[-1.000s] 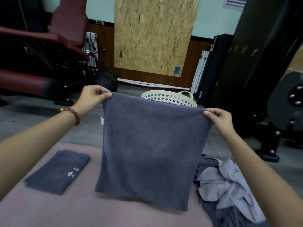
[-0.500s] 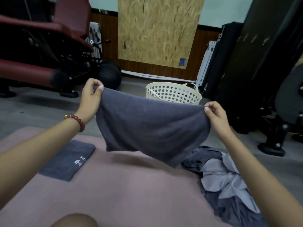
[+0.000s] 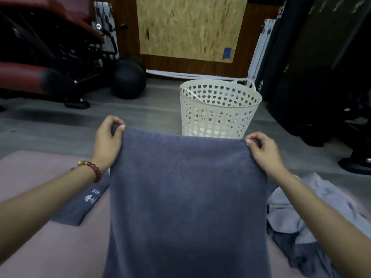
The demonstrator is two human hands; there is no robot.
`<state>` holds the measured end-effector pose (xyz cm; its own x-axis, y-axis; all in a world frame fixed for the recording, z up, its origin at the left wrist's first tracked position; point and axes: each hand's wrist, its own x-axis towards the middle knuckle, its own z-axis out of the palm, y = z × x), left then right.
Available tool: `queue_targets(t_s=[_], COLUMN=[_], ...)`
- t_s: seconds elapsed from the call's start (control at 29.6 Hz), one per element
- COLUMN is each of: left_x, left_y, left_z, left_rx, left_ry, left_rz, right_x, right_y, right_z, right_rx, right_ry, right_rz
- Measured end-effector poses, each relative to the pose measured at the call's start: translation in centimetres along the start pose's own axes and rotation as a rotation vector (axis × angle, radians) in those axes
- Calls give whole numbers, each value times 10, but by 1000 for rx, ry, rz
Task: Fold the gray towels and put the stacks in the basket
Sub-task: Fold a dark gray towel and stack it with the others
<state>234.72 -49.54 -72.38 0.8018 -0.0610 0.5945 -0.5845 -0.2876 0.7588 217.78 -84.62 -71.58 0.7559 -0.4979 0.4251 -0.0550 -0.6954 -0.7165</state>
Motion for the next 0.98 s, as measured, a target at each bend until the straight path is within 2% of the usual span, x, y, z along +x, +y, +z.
queue_targets(t_s=[0.1,0.17,0.34,0.51,0.68,0.74,0.81,0.88,0.95,0.98], left_x=[-13,-17,-24,-23,-28,-32,-37,-48,-69,-82], left_y=[-84,-135,-231,-276,-300,-312,-316,-310,-291,-280], left_z=[37,63,119,155,178,180,182,187,191,190], left_rx=[100,151,256,334,370,391,416,522,621,637], left_ry=[-113,-157,-247,-308,-313,-320,-307,-339,-481,-587], left_rz=[-122,-189,-268,-324,-428,-472,-514,-453,-146,57], right_x=[4,11,29,39,45,47,44,31,9,-3], right_y=[59,94,169,207,228,225,220,226,227,225], right_z=[59,95,162,203,223,227,232,248,266,274], right_rx=[-92,-148,-280,-464,-535,-562,-657,-817,-759,-687], right_ry=[-130,-159,-214,-266,-374,-423,-387,-243,-159,-222], right_rz=[98,147,152,240,296,390,489,313,112,19])
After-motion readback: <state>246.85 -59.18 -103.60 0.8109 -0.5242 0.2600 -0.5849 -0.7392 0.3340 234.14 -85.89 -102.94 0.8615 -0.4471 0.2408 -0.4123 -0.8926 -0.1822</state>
